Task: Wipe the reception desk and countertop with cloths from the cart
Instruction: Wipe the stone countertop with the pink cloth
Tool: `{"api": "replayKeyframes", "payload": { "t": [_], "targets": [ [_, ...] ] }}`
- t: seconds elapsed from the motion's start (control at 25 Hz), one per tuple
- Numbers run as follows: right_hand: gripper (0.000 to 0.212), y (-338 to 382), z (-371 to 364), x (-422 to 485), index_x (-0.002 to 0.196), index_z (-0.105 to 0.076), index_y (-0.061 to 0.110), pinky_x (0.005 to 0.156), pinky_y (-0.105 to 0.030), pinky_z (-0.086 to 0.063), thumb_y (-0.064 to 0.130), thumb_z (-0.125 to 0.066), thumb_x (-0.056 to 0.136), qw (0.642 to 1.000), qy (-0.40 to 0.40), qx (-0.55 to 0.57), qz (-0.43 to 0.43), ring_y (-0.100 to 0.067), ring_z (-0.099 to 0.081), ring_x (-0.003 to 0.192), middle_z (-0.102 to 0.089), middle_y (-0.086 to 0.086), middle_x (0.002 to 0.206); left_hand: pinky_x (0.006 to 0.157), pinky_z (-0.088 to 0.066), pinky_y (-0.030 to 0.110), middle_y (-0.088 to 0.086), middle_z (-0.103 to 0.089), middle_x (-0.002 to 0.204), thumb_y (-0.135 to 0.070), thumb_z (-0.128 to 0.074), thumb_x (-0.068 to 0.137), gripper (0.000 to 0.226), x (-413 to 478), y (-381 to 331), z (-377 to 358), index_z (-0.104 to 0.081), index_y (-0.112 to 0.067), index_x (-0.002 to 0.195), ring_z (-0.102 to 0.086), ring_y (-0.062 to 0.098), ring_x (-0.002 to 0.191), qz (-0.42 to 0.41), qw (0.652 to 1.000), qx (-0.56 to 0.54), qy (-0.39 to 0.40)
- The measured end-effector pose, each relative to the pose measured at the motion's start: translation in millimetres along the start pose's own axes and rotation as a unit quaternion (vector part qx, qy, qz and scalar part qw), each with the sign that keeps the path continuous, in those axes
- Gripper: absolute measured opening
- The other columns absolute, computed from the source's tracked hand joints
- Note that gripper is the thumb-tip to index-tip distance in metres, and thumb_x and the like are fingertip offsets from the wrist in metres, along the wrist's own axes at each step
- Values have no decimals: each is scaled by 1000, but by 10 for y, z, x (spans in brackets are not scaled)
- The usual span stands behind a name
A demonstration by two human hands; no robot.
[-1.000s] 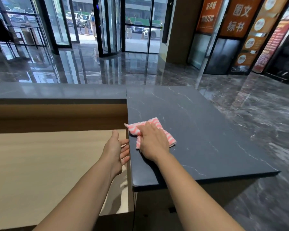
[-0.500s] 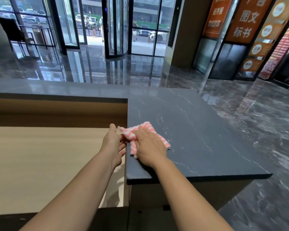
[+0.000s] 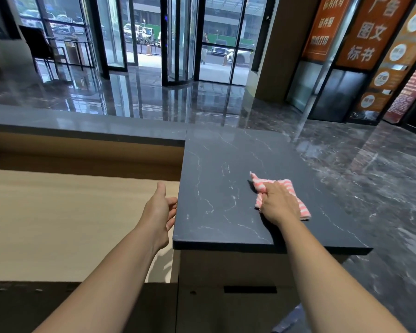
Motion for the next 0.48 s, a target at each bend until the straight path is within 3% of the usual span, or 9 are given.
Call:
{"api": "replayKeyframes", "payload": {
  "t": [0.08, 0.2, 0.36, 0.48],
  "targets": [
    [45, 291, -150, -94, 130, -50, 40, 103, -40, -36, 31, -39, 87, 1000, 7, -17, 7, -23, -43, 125, -54, 1, 130, 93, -49, 34, 12, -63, 120, -57, -29, 97, 65, -57, 2, 7, -56, -3, 122, -60, 23, 108, -3, 1000, -2, 1],
    [41, 937, -365, -390, 134, -48, 33, 111, -40, -29, 28, -45, 93, 998, 15, -2, 56, -27, -36, 134, -42, -5, 144, 84, -51, 30, 11, -66, 105, -56, -29, 98, 64, -154, 23, 17, -58, -2, 114, -63, 19, 95, -4, 1000, -6, 1],
    [45, 1673, -582, -847, 137, -43, 28, 117, -41, -22, 24, -53, 93, 990, 44, 18, 136, -28, -29, 139, -34, -6, 150, 50, -49, 21, 6, -65, 79, -54, -30, 99, 62, -303, 22, 10, -63, -3, 107, -62, 13, 61, -1, 1000, -26, 6],
    [43, 1837, -541, -1060, 131, -48, 26, 115, -40, -25, 21, -59, 89, 979, 42, 26, 197, -24, -32, 137, -41, -3, 143, 58, -46, 29, 7, -63, 89, -54, -30, 99, 59, -396, 31, 6, -59, -6, 118, -65, 25, 86, 6, 999, -31, -4]
  ]
}}
Point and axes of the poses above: each hand's wrist, its own x-axis towards the middle knuckle, its own z-axis out of the back of the hand, y = z × x, the point moved 9 cm from there along x, towards the middle knuckle
